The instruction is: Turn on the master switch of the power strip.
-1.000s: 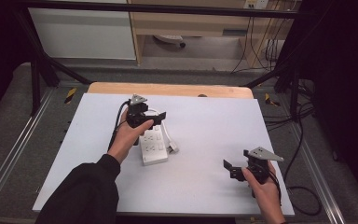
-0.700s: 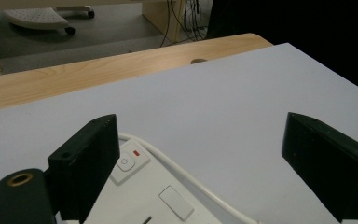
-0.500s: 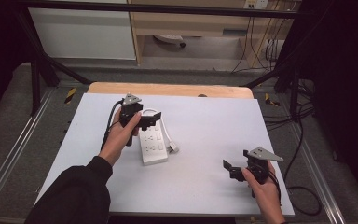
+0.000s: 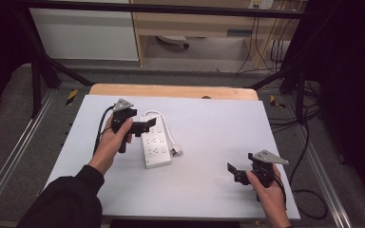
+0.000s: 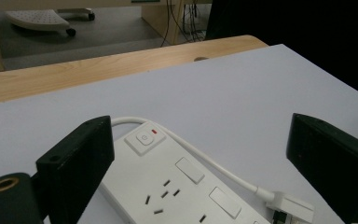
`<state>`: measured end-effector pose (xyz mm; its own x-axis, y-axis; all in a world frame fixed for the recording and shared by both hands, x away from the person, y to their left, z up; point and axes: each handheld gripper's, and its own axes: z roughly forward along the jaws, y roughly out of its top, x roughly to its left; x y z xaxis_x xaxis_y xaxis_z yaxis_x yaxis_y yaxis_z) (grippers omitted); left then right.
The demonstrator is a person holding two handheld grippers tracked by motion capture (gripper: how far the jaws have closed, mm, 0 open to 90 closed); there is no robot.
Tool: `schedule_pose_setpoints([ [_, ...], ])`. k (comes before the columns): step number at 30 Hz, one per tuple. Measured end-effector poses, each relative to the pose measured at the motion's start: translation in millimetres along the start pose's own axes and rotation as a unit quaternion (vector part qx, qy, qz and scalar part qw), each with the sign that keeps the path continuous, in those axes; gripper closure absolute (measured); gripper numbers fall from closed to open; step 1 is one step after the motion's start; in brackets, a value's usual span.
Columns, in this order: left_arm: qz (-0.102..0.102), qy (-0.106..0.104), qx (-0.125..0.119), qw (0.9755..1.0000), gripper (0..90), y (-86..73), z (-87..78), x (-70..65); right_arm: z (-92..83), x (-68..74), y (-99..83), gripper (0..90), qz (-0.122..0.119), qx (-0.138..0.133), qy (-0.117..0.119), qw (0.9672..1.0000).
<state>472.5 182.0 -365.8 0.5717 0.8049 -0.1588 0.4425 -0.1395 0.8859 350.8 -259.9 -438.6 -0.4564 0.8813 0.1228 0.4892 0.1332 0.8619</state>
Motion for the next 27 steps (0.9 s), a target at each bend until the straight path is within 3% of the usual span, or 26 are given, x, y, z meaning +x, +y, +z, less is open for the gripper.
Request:
schedule_pose_setpoints([
  [6, 0.009, 0.009, -0.006, 0.9999, 7.6, 0.5, -11.7, 1.3, -0.1, 1.3, 0.2, 3.0, 0.0, 0.002, 0.002, 1.0],
  [15, 0.008, 0.009, -0.007, 0.9999, 6.7, -6.1, -34.3, 7.0, -0.5, 3.2, 1.1, 3.4, -0.005, -0.001, 0.005, 1.0],
  [27, -0.012, 0.028, -0.02, 0.9993, 8.1, -30.5, -75.3, 19.2, 0.3, 3.7, 1.0, 3.3, -0.006, 0.001, 0.003, 1.0],
])
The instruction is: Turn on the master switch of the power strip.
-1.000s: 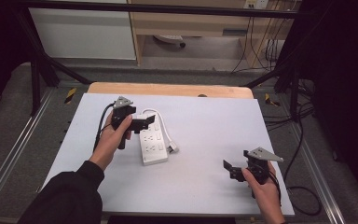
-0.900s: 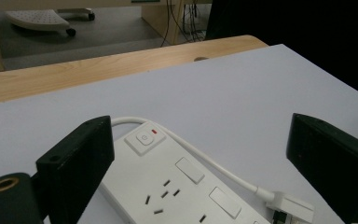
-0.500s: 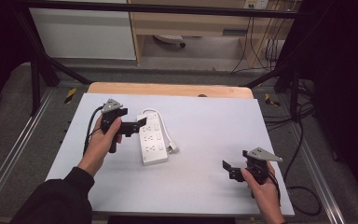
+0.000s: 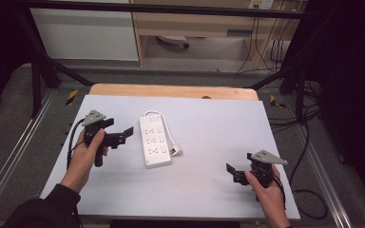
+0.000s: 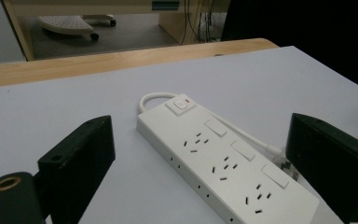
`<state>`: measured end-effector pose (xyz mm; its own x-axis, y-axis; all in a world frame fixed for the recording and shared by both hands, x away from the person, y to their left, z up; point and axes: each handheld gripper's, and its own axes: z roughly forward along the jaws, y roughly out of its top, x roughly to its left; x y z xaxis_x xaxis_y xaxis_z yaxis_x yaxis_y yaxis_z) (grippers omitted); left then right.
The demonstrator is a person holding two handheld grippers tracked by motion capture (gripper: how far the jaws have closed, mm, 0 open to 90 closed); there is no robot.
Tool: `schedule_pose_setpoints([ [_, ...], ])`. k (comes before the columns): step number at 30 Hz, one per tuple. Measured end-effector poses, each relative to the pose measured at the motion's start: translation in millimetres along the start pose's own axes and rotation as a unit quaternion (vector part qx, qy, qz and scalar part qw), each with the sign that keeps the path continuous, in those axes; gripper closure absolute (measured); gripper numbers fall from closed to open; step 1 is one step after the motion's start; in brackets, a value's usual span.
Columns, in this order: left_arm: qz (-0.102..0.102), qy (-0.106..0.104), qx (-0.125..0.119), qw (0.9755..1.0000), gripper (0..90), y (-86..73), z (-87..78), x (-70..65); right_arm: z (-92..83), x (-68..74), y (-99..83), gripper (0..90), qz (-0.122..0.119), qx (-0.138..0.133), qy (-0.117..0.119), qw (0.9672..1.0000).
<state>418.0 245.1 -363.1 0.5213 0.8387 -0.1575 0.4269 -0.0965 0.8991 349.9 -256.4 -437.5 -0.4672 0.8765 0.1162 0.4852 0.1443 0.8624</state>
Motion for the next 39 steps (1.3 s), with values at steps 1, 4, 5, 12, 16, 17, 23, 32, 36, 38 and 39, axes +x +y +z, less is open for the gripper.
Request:
schedule_pose_setpoints([
  [1, 0.0, 0.0, -0.001, 1.0, 8.1, -2.5, -3.5, 0.7, 0.3, 0.1, 0.0, 3.2, 0.001, 0.001, 0.0, 1.0],
  [4, 0.0, 0.0, -0.006, 1.0, 8.2, -10.4, -14.5, 2.1, 1.0, 0.3, -0.1, 3.2, 0.0, 0.001, -0.001, 1.0],
  [5, 0.003, 0.003, -0.007, 1.0, 8.1, -13.1, -18.3, 2.9, 0.8, 0.3, -0.1, 3.2, -0.001, 0.001, -0.001, 1.0],
  [12, 0.012, 0.018, -0.018, 0.9996, 8.7, -34.5, -41.8, 7.4, 1.1, 0.8, -0.3, 3.2, -0.001, 0.001, -0.002, 1.0],
  [16, 0.017, 0.019, -0.02, 0.9995, 8.7, -46.9, -52.1, 8.8, 0.9, 2.1, -0.4, 3.2, -0.002, 0.003, -0.002, 1.0],
  [17, 0.017, 0.02, -0.021, 0.9994, 8.7, -50.0, -54.6, 9.2, 0.9, 2.0, -0.5, 3.2, -0.002, 0.002, -0.002, 1.0],
  [23, 0.003, 0.021, -0.031, 0.9993, 8.8, -72.4, -66.4, 12.0, 1.5, 1.2, -1.2, 3.2, -0.002, 0.005, -0.005, 1.0],
  [32, -0.003, 0.025, -0.032, 0.9992, 8.5, -99.8, -81.1, 6.5, 3.5, 2.8, -1.8, 3.2, -0.008, 0.01, -0.009, 0.9999],
  [36, 0.008, 0.029, -0.019, 0.9994, 8.5, -104.4, -76.4, 5.8, 9.3, 2.9, -3.9, 3.4, -0.011, 0.034, -0.024, 0.9991],
  [38, 0.007, 0.031, -0.013, 0.9994, 8.7, -104.7, -74.0, 5.8, 15.0, 0.4, -6.4, 3.8, -0.013, 0.059, -0.045, 0.9972],
  [39, 0.005, 0.031, -0.013, 0.9994, 8.7, -104.3, -73.0, 6.1, 17.7, -0.9, -7.6, 3.8, -0.01, 0.074, -0.053, 0.9958],
])
